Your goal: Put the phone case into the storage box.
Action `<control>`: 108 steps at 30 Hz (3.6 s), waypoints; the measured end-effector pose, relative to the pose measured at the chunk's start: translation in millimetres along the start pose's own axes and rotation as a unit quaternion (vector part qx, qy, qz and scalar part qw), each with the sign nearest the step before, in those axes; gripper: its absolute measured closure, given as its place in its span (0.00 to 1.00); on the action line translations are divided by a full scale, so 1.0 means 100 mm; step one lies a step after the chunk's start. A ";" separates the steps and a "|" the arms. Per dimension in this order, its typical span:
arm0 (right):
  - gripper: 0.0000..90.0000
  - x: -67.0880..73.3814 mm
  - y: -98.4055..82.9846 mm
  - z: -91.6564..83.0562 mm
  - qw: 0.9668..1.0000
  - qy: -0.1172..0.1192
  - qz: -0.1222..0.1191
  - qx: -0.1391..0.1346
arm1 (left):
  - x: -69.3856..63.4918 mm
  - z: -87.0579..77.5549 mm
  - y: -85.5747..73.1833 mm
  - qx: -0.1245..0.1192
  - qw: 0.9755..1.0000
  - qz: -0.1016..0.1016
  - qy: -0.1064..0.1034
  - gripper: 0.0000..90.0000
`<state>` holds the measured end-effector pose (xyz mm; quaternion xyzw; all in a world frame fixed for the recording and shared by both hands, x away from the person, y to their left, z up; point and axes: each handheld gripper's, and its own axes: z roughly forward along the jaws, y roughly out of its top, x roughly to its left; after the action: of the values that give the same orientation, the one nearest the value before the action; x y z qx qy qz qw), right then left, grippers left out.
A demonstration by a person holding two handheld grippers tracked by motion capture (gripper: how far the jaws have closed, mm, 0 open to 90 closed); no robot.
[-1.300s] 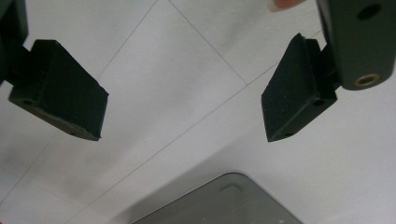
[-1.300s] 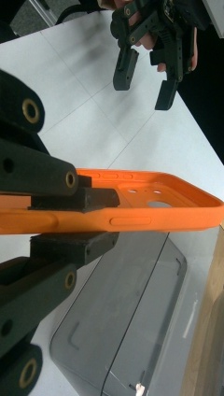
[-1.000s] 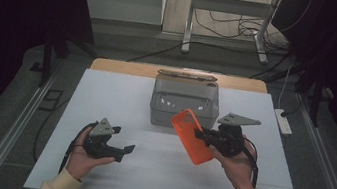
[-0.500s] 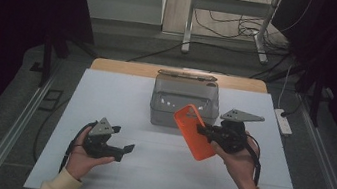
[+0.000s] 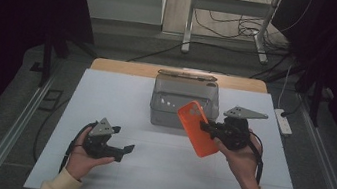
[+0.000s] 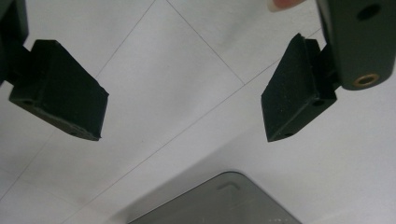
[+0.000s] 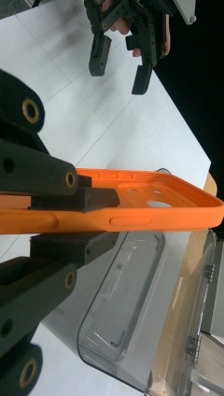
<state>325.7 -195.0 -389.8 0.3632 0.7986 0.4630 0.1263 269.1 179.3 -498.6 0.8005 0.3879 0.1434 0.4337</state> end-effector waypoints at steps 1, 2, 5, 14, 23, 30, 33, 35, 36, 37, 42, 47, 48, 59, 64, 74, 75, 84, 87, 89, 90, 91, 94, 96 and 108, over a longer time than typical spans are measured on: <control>0.89 -0.01 0.01 0.00 1.000 0.000 0.001 -0.001 | 0.00 0.00 0.00 0.000 1.000 0.000 0.000 0.16; 0.89 -0.01 0.02 0.01 1.000 0.000 0.000 -0.001 | 0.00 0.01 0.00 0.002 1.000 0.001 0.000 0.16; 0.89 -0.01 0.05 0.02 1.000 0.002 0.002 -0.005 | -0.01 0.01 -0.01 0.004 1.000 0.001 0.000 0.16; 0.89 -0.04 0.12 0.05 1.000 -0.007 0.001 -0.007 | 0.01 -0.04 -0.04 0.000 1.000 -0.003 0.003 0.16; 0.89 -0.14 0.16 0.05 1.000 -0.019 0.016 -0.005 | 0.01 -0.03 -0.04 0.002 1.000 -0.003 0.004 0.16; 0.89 -0.19 0.22 0.04 0.999 -0.025 0.019 -0.008 | 0.00 -0.01 -0.04 0.004 1.000 -0.002 0.003 0.16; 0.89 -0.20 0.26 0.05 0.999 -0.027 0.016 -0.008 | 0.00 -0.01 -0.04 0.004 1.000 -0.003 0.003 0.16; 0.89 -0.20 0.29 0.05 0.999 -0.029 0.015 -0.009 | 0.00 -0.01 -0.04 0.005 1.000 -0.003 0.003 0.16; 0.89 -0.21 0.30 0.06 0.999 -0.030 0.016 -0.009 | 0.00 -0.01 -0.04 0.005 1.000 -0.004 0.002 0.16; 0.89 -0.22 0.31 0.06 0.999 -0.031 0.016 -0.010 | 0.00 -0.01 -0.04 0.005 1.000 -0.004 0.003 0.16; 0.89 -0.25 0.36 0.08 0.999 -0.035 0.022 -0.012 | 0.00 -0.01 -0.04 0.005 1.000 -0.002 0.003 0.16; 0.89 -0.27 0.42 0.09 0.999 -0.043 0.024 -0.012 | 0.00 -0.01 -0.04 0.006 1.000 -0.002 0.003 0.16; 0.89 -0.27 0.43 0.09 0.999 -0.045 0.025 -0.012 | 0.00 -0.01 -0.04 0.005 1.000 -0.002 0.003 0.16; 0.89 -0.29 0.58 0.14 0.998 -0.063 0.031 -0.012 | 0.00 -0.02 -0.04 0.002 1.000 -0.004 0.006 0.16; 0.89 -0.32 0.64 0.16 0.997 -0.070 0.032 -0.013 | 0.00 -0.02 -0.04 0.003 1.000 -0.002 0.006 0.16; 0.89 -0.37 0.73 0.21 0.995 -0.086 0.042 -0.010 | 0.00 -0.02 -0.04 0.002 1.000 -0.003 0.006 0.16; 0.89 -0.37 0.75 0.22 0.995 -0.089 0.042 -0.009 | 0.00 -0.02 -0.04 0.002 1.000 -0.003 0.006 0.16; 0.89 -0.42 0.84 0.28 0.994 -0.102 0.047 -0.008 | 0.00 -0.03 -0.03 0.000 1.000 -0.005 0.004 0.16; 0.89 -0.43 0.88 0.29 0.993 -0.104 0.050 -0.007 | 0.01 -0.03 -0.03 0.001 1.000 -0.005 0.005 0.16; 0.89 -0.43 0.92 0.30 0.993 -0.107 0.052 -0.004 | 0.00 -0.03 -0.03 0.001 1.000 -0.005 0.004 0.16; 0.89 -0.43 0.94 0.30 0.993 -0.110 0.052 -0.004 | 0.00 -0.03 -0.03 0.000 1.000 -0.004 0.005 0.16; 0.89 -0.44 0.96 0.31 0.992 -0.114 0.053 -0.004 | 0.00 -0.04 -0.03 0.000 1.000 -0.004 0.005 0.16; 0.89 -0.45 0.99 0.33 0.991 -0.127 0.051 -0.001 | 0.01 -0.04 -0.03 0.000 1.000 -0.005 0.005 0.16; 0.89 -0.46 1.01 0.36 0.990 -0.135 0.050 0.003 | 0.01 -0.03 -0.03 0.000 1.000 -0.005 0.004 0.16; 0.89 -0.50 1.06 0.47 0.987 -0.153 0.054 0.013 | 0.00 -0.02 -0.03 0.000 1.000 -0.005 0.005 0.16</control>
<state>435.1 -166.9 -333.4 0.4735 0.7554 0.3977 0.2169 266.5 182.0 -499.6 0.7979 0.3942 0.1448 0.4325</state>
